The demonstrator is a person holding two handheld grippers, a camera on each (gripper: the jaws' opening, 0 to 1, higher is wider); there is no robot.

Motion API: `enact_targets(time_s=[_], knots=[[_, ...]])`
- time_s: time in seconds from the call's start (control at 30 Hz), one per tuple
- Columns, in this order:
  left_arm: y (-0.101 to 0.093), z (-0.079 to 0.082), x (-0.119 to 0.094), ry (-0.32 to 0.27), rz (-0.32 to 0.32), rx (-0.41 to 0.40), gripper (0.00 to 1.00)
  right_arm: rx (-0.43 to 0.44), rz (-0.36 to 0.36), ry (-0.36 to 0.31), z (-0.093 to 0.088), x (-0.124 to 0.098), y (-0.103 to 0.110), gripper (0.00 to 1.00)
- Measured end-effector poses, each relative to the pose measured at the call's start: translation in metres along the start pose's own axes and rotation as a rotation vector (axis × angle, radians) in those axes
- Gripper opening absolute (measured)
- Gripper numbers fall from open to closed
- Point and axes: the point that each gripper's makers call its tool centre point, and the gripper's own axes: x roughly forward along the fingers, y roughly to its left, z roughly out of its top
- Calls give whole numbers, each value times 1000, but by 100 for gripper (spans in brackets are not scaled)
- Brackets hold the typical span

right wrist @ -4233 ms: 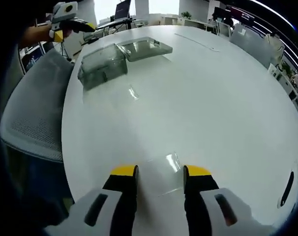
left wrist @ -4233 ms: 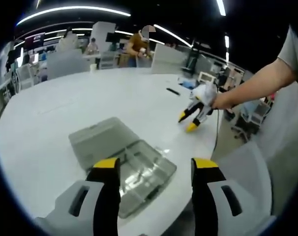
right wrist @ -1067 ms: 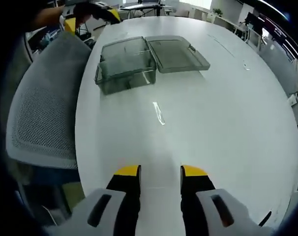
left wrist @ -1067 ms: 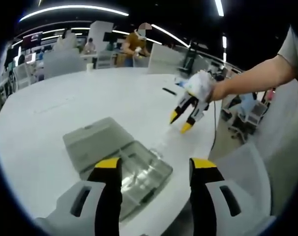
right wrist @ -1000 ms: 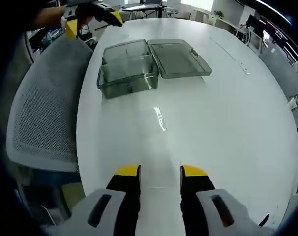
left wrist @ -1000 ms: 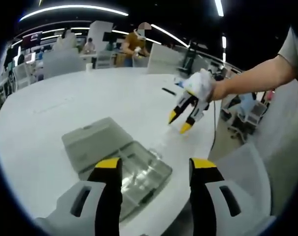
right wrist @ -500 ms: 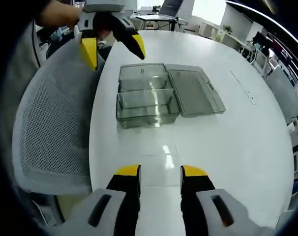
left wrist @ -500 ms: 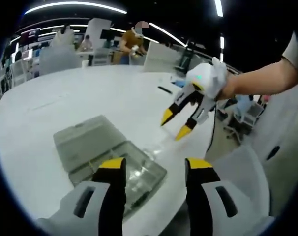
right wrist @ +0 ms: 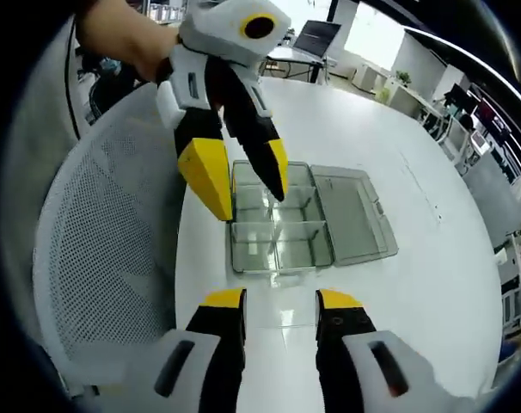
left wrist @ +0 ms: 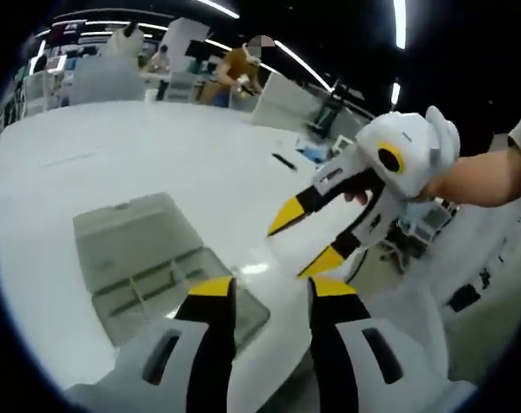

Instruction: Insert the divider into the dual guide fixture by aligning both edges with the guide slots and pushing it downward to the bottom, including one-sided entry, uneven engagement, binding, and posture correction.

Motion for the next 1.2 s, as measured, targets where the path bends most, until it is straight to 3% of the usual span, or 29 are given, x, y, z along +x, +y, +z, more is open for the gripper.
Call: enact_targets(time_s=[0.27, 0.6, 1.2], knots=[[-6, 2, -1, -5, -29, -71, 28, -17, -27, -36, 21, -3, 6, 27], [-8, 7, -8, -34, -63, -199, 17, -34, -53, -81, 45, -5, 13, 27], [-9, 2, -15, -19, -82, -326, 4, -73, -89, -108, 62, -9, 16, 27]])
